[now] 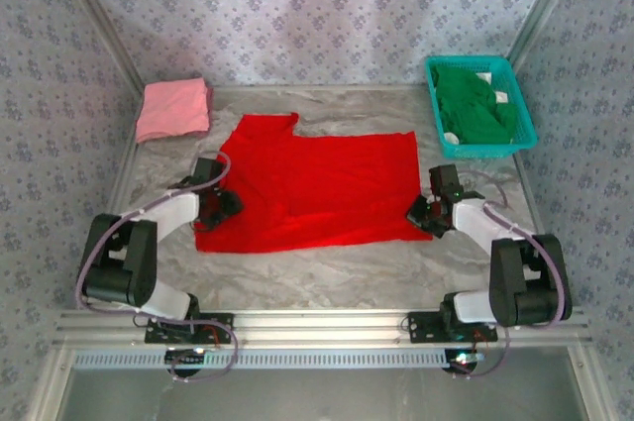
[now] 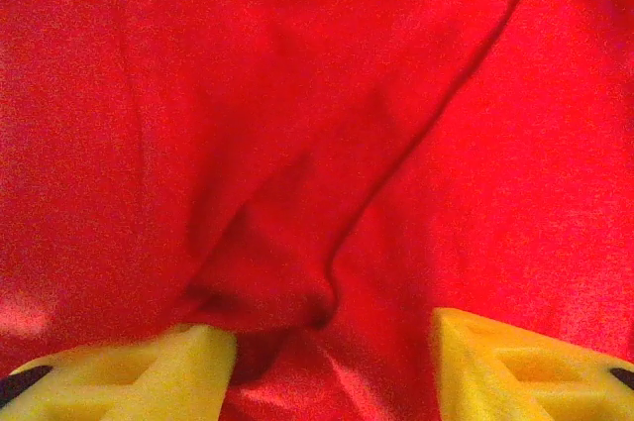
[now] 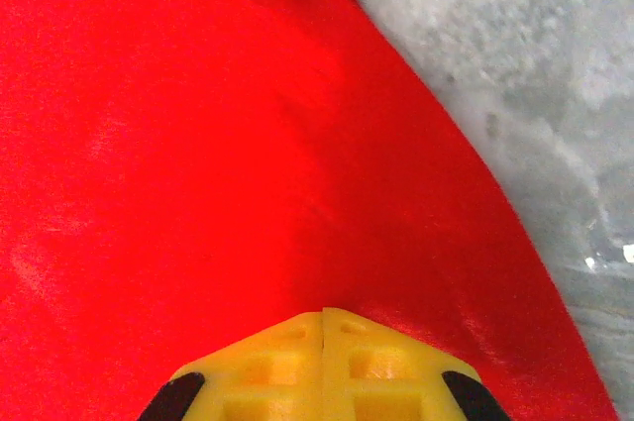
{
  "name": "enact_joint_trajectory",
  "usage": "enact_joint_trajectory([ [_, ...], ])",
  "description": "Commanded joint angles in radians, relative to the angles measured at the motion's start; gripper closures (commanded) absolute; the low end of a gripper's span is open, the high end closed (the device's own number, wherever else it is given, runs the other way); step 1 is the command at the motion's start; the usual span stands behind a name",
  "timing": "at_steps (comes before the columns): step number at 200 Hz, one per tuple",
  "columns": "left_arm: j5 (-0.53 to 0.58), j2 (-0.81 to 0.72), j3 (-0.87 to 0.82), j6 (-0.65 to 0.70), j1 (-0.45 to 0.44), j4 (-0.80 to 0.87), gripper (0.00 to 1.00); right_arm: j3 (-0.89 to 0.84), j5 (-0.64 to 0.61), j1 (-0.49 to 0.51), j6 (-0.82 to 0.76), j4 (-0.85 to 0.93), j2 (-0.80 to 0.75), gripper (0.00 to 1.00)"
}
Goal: Fold and stack the t-shirts
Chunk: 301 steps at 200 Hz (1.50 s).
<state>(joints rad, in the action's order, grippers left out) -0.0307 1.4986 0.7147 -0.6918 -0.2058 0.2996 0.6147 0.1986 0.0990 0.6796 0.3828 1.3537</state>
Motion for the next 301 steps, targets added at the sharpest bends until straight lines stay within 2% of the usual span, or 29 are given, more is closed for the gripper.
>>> enact_joint_trajectory([
  [1,-0.046,0.055,-0.054,-0.033,-0.004,-0.017,0.44,-0.077,-0.005,-0.019,0.078,0.014,-0.039,1.00],
  [39,-0.035,-0.023,-0.074,-0.060,-0.032,0.080,0.44,-0.147,-0.036,-0.022,0.144,0.097,-0.139,1.00],
  [81,-0.010,-0.172,-0.072,-0.087,-0.050,0.256,0.44,-0.079,-0.061,-0.020,0.143,0.149,-0.170,1.00],
  [97,-0.001,-0.222,-0.012,-0.074,-0.049,0.297,0.43,-0.008,-0.085,-0.012,0.137,0.166,-0.179,0.98],
  [117,0.003,-0.220,0.175,-0.015,-0.048,0.327,0.44,0.117,-0.134,0.000,0.103,0.200,-0.179,0.93],
  [133,-0.009,-0.132,0.364,0.048,-0.031,0.334,0.38,0.214,-0.156,0.013,0.053,0.183,-0.157,0.90],
  [146,-0.076,-0.019,0.519,0.098,0.001,0.321,0.38,0.290,-0.143,0.022,0.003,0.148,-0.111,0.87],
  [160,-0.035,0.109,0.678,0.150,0.007,0.317,0.38,0.372,-0.131,0.038,-0.041,0.110,-0.046,0.83],
  [199,-0.060,0.517,1.121,0.207,0.027,0.429,0.42,0.550,-0.086,0.111,-0.188,0.035,0.128,0.72],
  [243,-0.074,0.801,1.440,0.218,0.023,0.534,0.44,0.568,-0.069,0.131,-0.210,0.007,0.180,0.67],
  [301,-0.076,0.974,1.599,0.218,0.009,0.583,0.45,0.548,-0.028,0.129,-0.194,-0.012,0.192,0.67],
])
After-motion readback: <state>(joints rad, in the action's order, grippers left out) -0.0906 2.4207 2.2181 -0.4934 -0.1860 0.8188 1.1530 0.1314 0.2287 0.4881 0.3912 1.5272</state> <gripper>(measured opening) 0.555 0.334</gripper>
